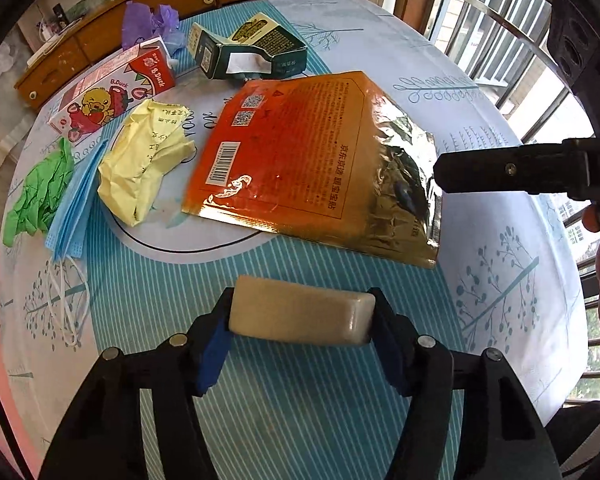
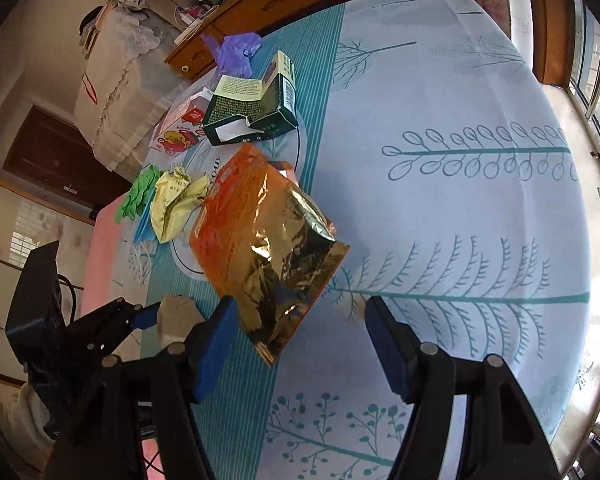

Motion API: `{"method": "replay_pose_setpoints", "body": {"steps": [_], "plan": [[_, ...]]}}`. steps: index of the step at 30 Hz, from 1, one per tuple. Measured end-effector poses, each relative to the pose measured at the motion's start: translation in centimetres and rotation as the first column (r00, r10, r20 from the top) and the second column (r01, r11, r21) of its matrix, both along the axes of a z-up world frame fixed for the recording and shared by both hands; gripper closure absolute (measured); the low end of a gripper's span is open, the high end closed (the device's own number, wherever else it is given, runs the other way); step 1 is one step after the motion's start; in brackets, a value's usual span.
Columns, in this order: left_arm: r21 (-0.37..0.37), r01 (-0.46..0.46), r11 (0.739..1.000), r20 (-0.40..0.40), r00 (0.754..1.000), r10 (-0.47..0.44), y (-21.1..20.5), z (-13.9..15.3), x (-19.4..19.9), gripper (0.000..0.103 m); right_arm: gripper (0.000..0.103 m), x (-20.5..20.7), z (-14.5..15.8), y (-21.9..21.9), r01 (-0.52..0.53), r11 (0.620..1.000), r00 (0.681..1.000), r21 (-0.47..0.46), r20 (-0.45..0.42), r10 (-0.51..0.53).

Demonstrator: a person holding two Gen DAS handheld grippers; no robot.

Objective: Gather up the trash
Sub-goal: 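Grasp the orange-gold foil bag with the right gripper while the left holds the block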

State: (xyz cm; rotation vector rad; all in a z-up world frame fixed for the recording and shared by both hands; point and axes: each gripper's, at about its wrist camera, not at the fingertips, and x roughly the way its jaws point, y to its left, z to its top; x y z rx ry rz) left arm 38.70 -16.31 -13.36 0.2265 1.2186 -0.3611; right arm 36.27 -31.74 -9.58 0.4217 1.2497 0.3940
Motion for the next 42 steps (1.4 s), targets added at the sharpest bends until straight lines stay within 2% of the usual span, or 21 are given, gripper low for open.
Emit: {"method": "replay_pose_setpoints", "body": {"steps": [5,10,15,20,27,30,31,32,35,39,42], "plan": [[-0.02,-0.108,0.994,0.012,0.994,0.108,0.9,0.6,1.5,0.041,0.036,1.6,-0.2,0.4,-0.013,0.999,1.0,0.033,0.015,0.013],[-0.098,-0.245,0.965,0.004,0.969,0.247,2.4,1.8,3.7,0.041,0.036,3.2,-0.4,0.6,-0.007,0.997,1.0,0.081,0.014,0.006],[-0.054,-0.311,0.949,-0.015,0.95,0.311,2.3,0.8,5.9,0.041,0.037,4.4,-0.6,0.7,-0.012,0.995,1.0,0.094,0.011,0.011],[-0.046,-0.326,0.944,-0.023,0.945,0.325,2.5,-0.1,6.7,0.041,0.038,5.1,-0.7,0.8,-0.009,0.994,1.0,0.109,0.003,0.009],[-0.037,-0.312,0.95,-0.019,0.95,0.311,2.4,-0.2,6.8,0.041,0.06,5.7,-1.4,1.6,-0.032,0.989,0.999,0.146,-0.019,0.035],[-0.041,-0.31,0.95,-0.02,0.951,0.309,2.2,-0.1,6.7,0.041,0.075,6.0,-1.7,2.2,-0.046,0.989,0.998,0.144,-0.031,0.051],[-0.042,-0.309,0.95,-0.021,0.951,0.309,2.2,-0.1,6.8,0.041,0.084,6.0,-1.8,2.4,-0.056,0.988,0.998,0.142,-0.034,0.061],[-0.044,-0.309,0.95,-0.023,0.951,0.308,2.2,-0.1,6.8,0.041,0.087,5.9,-1.8,2.7,-0.07,0.988,0.996,0.141,-0.04,0.076],[-0.052,-0.307,0.95,-0.029,0.952,0.306,2.5,-0.1,7.0,0.041,0.092,5.3,-1.3,3.3,-0.099,0.987,0.995,0.13,-0.016,0.102],[-0.088,-0.313,0.946,-0.056,0.949,0.309,3.2,0.1,6.7,0.041,0.095,3.9,-0.1,3.5,-0.092,0.991,0.996,0.095,0.019,0.09],[-0.096,-0.309,0.946,-0.045,0.951,0.306,3.4,0.9,5.8,0.041,0.096,2.5,1.2,3.5,-0.076,0.995,0.996,0.062,0.056,0.073]]}}
